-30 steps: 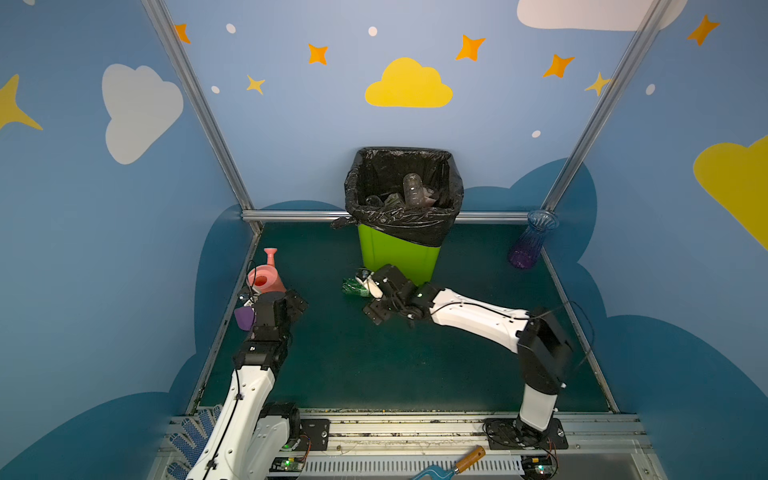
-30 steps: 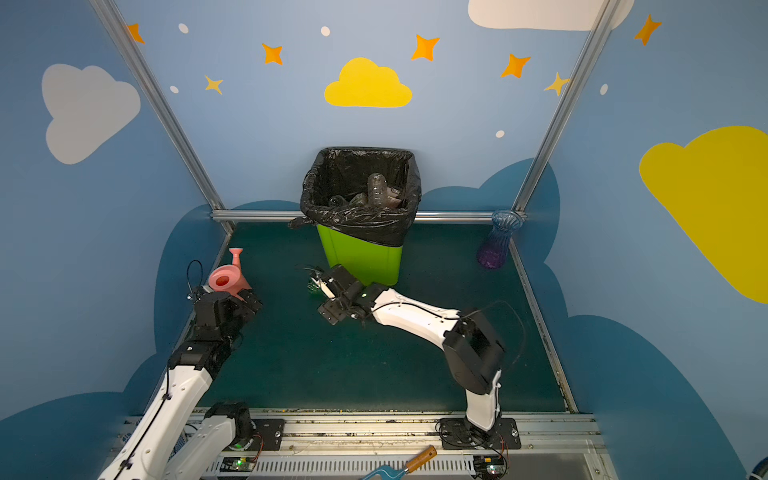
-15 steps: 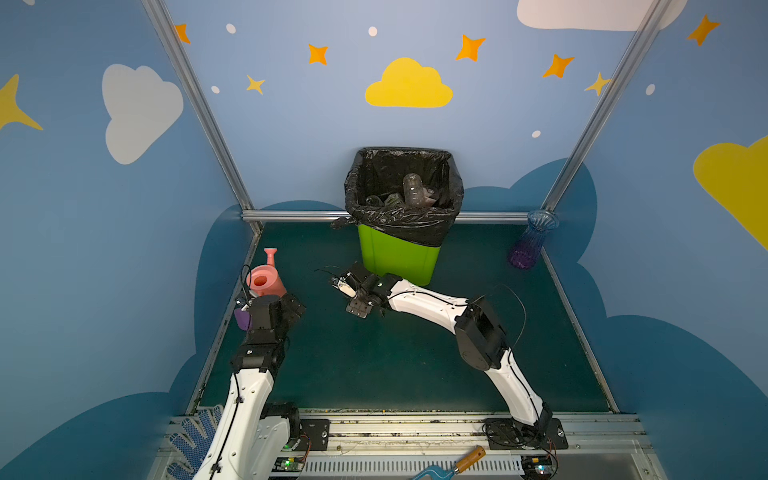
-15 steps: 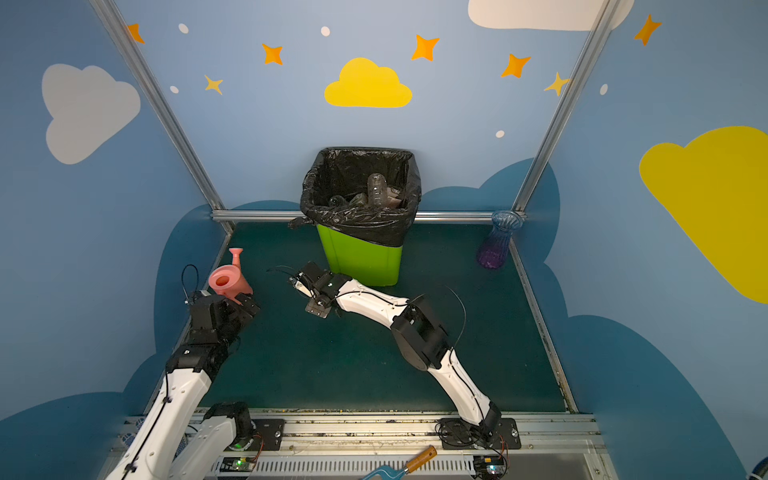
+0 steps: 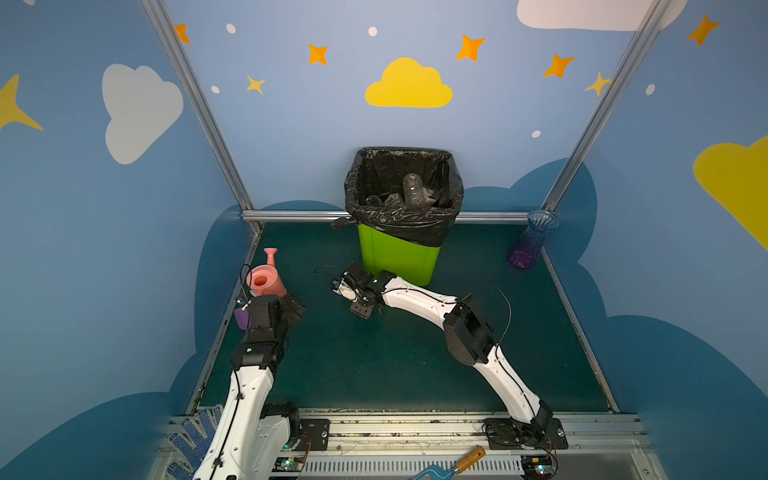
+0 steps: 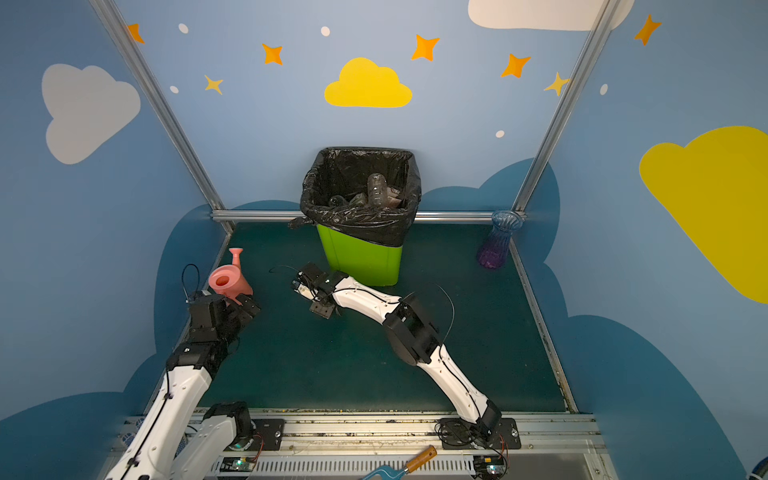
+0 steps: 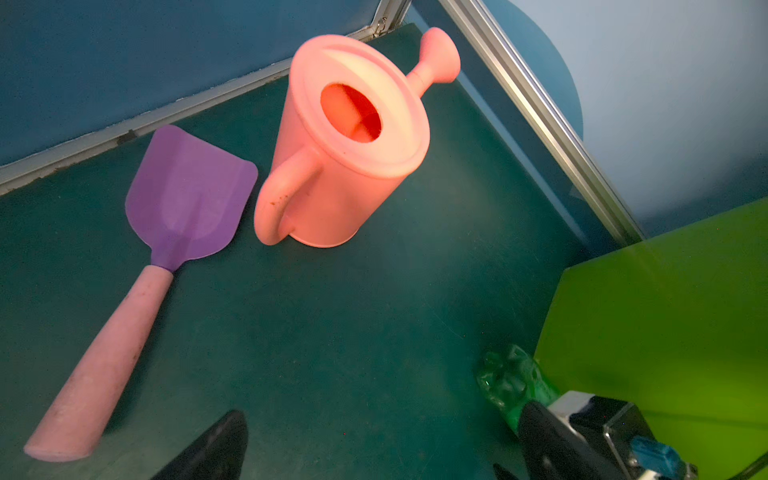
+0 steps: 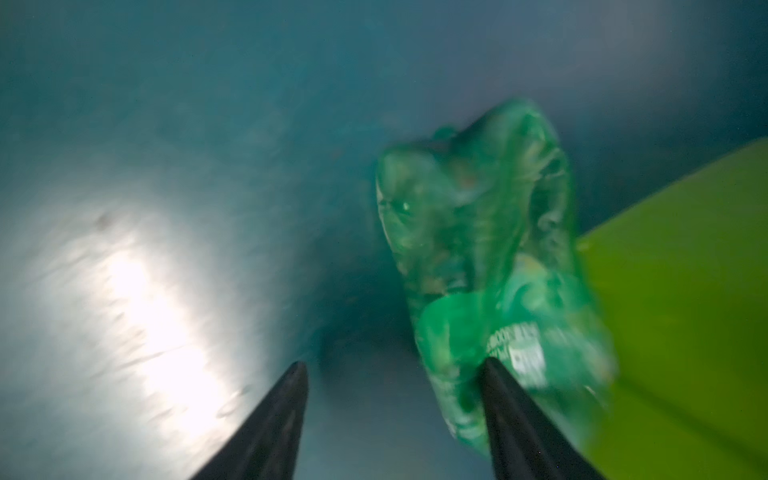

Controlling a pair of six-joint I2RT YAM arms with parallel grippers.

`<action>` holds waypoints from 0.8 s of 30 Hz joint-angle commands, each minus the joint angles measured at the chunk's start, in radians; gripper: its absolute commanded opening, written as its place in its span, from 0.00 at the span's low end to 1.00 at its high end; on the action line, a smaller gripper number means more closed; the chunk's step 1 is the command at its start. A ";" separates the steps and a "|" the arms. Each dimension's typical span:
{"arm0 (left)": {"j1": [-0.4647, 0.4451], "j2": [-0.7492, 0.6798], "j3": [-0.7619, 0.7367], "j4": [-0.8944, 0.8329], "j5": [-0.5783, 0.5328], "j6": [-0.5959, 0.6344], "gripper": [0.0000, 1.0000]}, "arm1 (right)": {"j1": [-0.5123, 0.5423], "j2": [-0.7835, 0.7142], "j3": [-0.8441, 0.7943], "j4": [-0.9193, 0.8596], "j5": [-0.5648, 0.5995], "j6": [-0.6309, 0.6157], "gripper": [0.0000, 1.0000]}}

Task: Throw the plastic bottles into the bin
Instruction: 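Reach the right gripper toward the green bottle at the bin base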

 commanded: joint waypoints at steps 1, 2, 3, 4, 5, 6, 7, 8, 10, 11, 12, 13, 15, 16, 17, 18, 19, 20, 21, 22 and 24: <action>0.007 0.004 -0.004 0.002 0.013 0.020 1.00 | 0.010 -0.076 -0.053 -0.085 -0.130 0.071 0.58; 0.008 0.003 -0.003 0.002 0.013 0.021 1.00 | 0.012 -0.090 -0.069 -0.094 -0.144 0.080 0.57; 0.008 0.003 -0.004 0.003 0.014 0.021 1.00 | 0.016 -0.102 -0.077 -0.104 -0.153 0.086 0.56; 0.008 0.001 -0.004 0.002 0.015 0.020 1.00 | 0.019 -0.115 -0.084 -0.119 -0.159 0.094 0.56; 0.009 -0.001 -0.005 0.002 0.014 0.020 1.00 | 0.025 -0.131 -0.091 -0.134 -0.163 0.104 0.57; 0.010 -0.002 -0.005 0.002 0.015 0.020 1.00 | 0.029 -0.145 -0.099 -0.143 -0.169 0.113 0.57; 0.009 -0.002 -0.007 0.002 0.015 0.020 1.00 | 0.034 -0.164 -0.109 -0.153 -0.177 0.122 0.57; 0.011 -0.004 -0.008 0.001 0.015 0.019 1.00 | 0.039 -0.186 -0.120 -0.157 -0.181 0.128 0.57; 0.012 -0.005 -0.013 0.002 0.015 0.018 1.00 | 0.053 -0.221 -0.134 -0.164 -0.166 0.136 0.59; 0.013 -0.006 -0.014 0.004 0.016 0.016 1.00 | 0.062 -0.240 -0.137 -0.168 -0.154 0.136 0.59; 0.013 -0.007 -0.016 0.004 0.016 0.016 1.00 | 0.069 -0.254 -0.135 -0.173 -0.141 0.135 0.60; 0.013 -0.007 -0.018 0.007 0.016 0.015 1.00 | 0.076 -0.269 -0.136 -0.170 -0.123 0.131 0.61; 0.014 -0.008 -0.019 0.007 0.018 0.014 1.00 | 0.083 -0.288 -0.141 -0.152 -0.084 0.118 0.67; 0.014 -0.009 -0.021 0.009 0.019 0.012 1.00 | 0.081 -0.294 -0.142 -0.135 -0.060 0.112 0.71; 0.014 -0.010 -0.022 0.008 0.021 0.011 1.00 | 0.079 -0.290 -0.143 -0.118 -0.033 0.102 0.78; 0.014 -0.011 -0.022 0.008 0.022 0.013 1.00 | 0.076 -0.284 -0.140 -0.103 -0.002 0.094 0.83; 0.016 -0.013 -0.024 0.008 0.022 0.012 1.00 | 0.072 -0.268 -0.129 -0.091 0.021 0.080 0.86; 0.016 -0.014 -0.027 0.010 0.021 0.012 1.00 | 0.065 -0.246 -0.111 -0.087 0.029 0.065 0.87; 0.015 -0.014 -0.027 0.009 0.020 0.013 1.00 | 0.058 -0.224 -0.094 -0.085 0.030 0.055 0.88; 0.017 -0.014 -0.027 0.007 0.021 0.012 1.00 | 0.051 -0.194 -0.070 -0.084 0.035 0.043 0.88; 0.018 -0.017 -0.027 0.005 0.023 0.013 1.00 | 0.038 -0.140 -0.029 -0.076 0.040 0.019 0.89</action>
